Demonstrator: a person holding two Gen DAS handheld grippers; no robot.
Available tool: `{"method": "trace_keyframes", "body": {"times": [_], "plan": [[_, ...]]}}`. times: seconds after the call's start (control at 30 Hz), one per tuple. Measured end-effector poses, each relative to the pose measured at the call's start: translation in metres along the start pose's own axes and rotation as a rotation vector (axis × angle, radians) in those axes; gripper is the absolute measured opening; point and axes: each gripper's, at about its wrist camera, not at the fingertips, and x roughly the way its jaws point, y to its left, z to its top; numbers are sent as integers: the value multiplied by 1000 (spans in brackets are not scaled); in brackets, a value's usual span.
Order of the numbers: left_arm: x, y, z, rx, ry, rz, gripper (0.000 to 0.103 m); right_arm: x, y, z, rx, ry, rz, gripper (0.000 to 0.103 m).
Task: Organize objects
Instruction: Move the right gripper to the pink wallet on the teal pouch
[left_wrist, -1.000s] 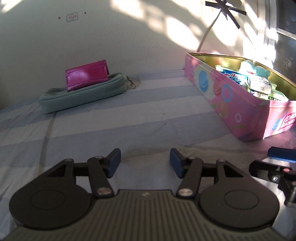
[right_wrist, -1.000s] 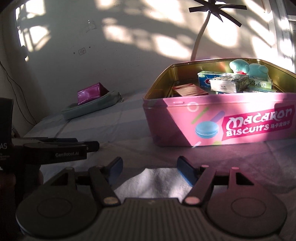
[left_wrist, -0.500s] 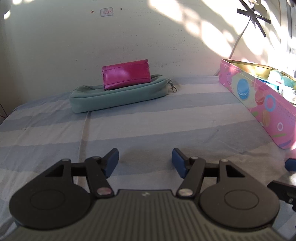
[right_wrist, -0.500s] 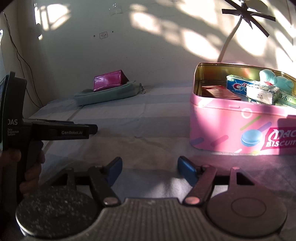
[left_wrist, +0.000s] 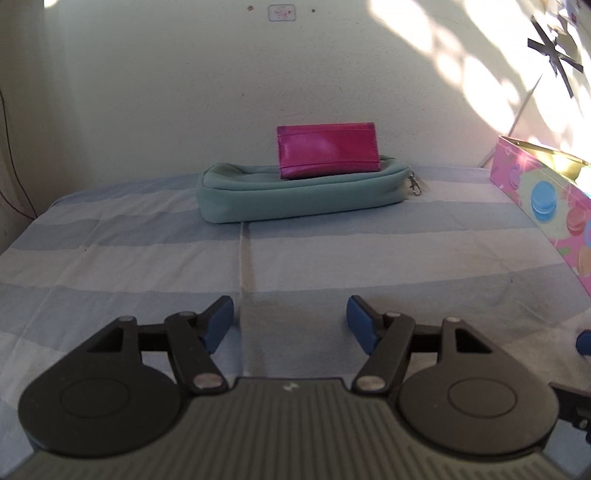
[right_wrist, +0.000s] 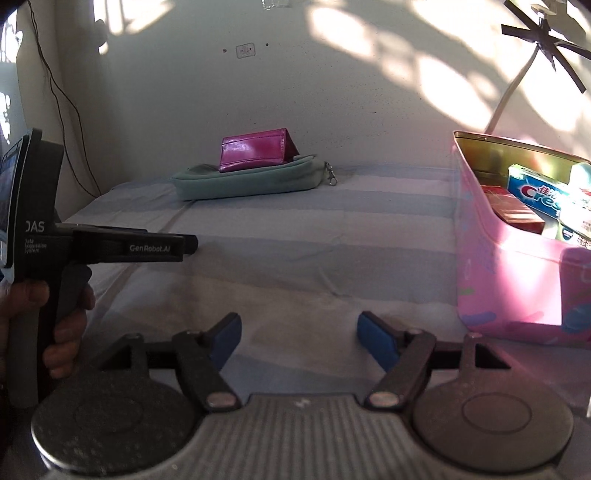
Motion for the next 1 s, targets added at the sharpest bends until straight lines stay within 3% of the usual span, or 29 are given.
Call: {"method": "trace_keyframes", "body": {"times": [0.23, 0.4, 0.83, 1.0], "plan": [[8, 27, 6, -59, -15, 68, 70, 23, 30, 13, -99, 16, 17, 76], [14, 43, 9, -99, 4, 84, 78, 49, 48, 30, -133, 19, 37, 77], [19, 45, 6, -112, 29, 61, 86, 50, 29, 35, 17, -23, 110, 76], [20, 45, 6, -112, 29, 58, 87, 50, 30, 35, 8, -33, 115, 76]]}}
